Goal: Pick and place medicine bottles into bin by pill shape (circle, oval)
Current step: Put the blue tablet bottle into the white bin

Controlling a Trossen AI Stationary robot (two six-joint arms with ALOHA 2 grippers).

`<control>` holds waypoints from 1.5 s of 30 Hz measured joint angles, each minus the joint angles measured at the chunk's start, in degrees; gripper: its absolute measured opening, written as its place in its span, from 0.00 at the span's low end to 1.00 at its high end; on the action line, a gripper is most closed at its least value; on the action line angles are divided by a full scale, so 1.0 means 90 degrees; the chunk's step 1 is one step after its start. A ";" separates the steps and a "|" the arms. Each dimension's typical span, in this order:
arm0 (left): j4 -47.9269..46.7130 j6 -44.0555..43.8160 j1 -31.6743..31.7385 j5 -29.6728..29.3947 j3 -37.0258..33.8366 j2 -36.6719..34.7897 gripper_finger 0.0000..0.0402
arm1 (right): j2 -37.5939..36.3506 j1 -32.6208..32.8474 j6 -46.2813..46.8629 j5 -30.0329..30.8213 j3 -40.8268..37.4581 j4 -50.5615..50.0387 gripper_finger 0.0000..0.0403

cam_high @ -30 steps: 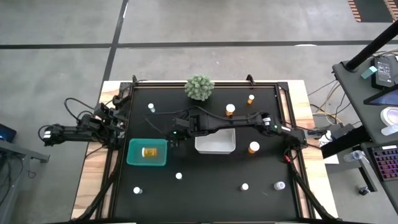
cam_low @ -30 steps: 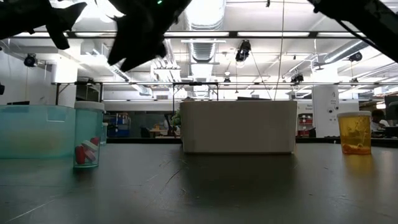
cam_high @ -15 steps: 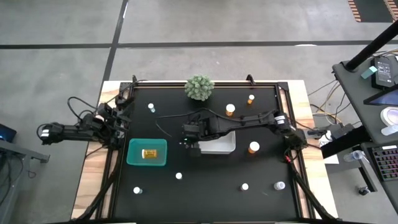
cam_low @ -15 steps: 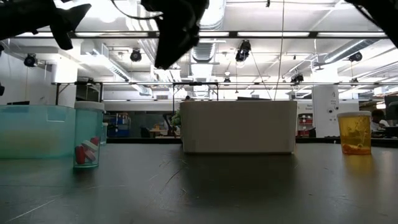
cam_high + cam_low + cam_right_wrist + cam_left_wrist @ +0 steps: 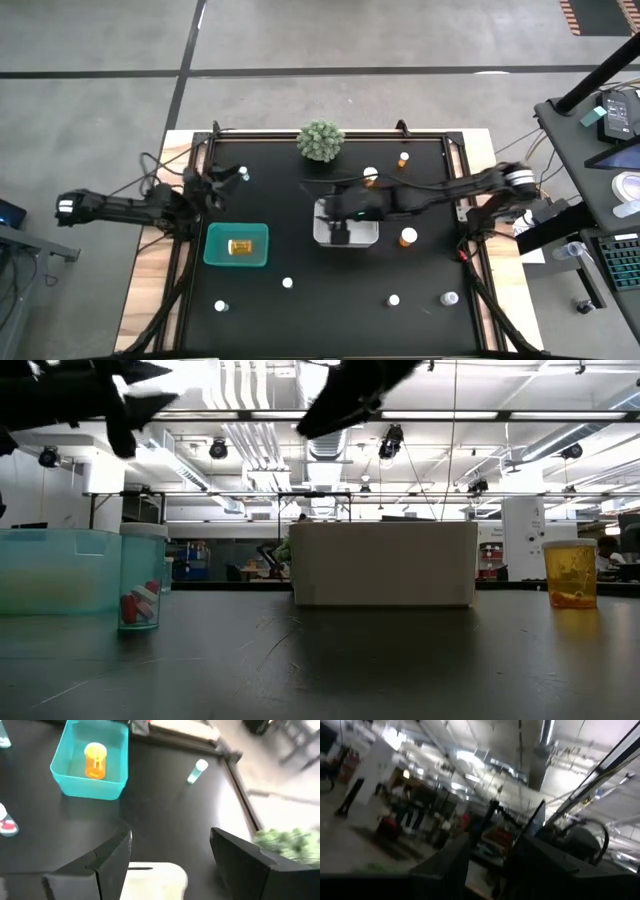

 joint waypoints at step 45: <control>-1.0700 -0.0184 0.3999 0.0986 0.5373 0.5799 0.61 | -0.3286 -0.1466 -0.0510 -0.0505 -0.3702 0.2724 0.65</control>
